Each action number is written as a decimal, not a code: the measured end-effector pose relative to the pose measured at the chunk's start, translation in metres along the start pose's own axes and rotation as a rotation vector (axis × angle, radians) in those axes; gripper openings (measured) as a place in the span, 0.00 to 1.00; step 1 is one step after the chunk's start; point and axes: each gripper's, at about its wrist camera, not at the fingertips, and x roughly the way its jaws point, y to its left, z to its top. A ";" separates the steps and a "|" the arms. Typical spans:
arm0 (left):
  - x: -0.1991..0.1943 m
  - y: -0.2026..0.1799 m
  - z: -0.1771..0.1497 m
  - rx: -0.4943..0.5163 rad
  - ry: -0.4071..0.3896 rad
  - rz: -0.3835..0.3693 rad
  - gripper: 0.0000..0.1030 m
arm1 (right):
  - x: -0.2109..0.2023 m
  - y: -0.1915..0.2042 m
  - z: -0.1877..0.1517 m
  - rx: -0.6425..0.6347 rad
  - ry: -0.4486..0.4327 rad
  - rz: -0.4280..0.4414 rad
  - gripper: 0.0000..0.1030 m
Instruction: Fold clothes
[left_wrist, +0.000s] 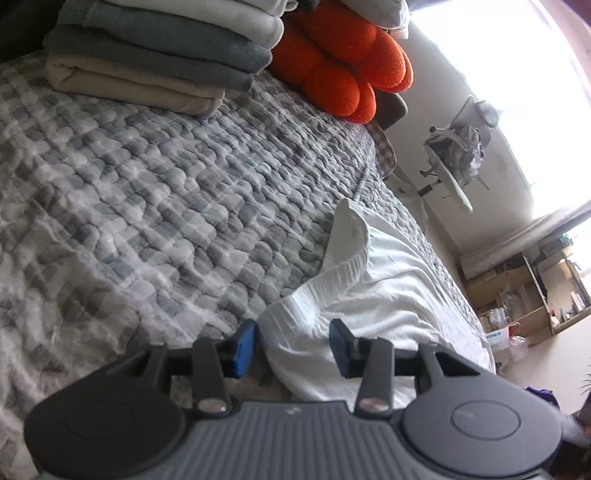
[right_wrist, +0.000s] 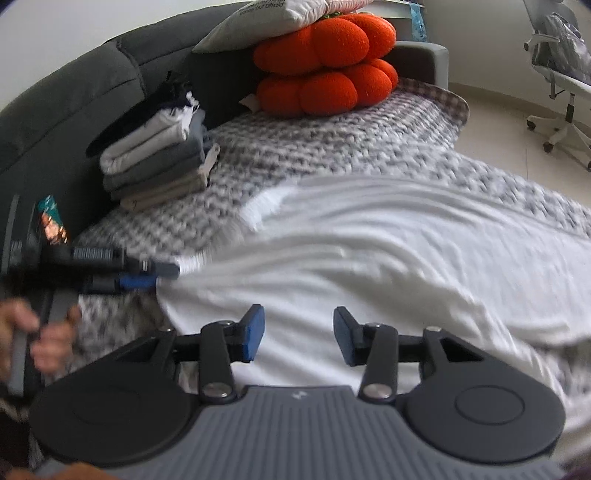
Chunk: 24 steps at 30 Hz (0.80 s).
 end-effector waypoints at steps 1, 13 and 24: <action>0.002 0.001 0.000 0.003 0.002 -0.007 0.42 | 0.005 0.001 0.007 0.005 -0.001 -0.003 0.44; 0.002 0.004 -0.007 0.019 -0.037 -0.049 0.23 | 0.077 0.020 0.077 0.037 0.042 -0.071 0.44; 0.003 0.005 -0.011 0.021 -0.052 -0.071 0.19 | 0.149 0.059 0.123 -0.066 0.104 -0.184 0.44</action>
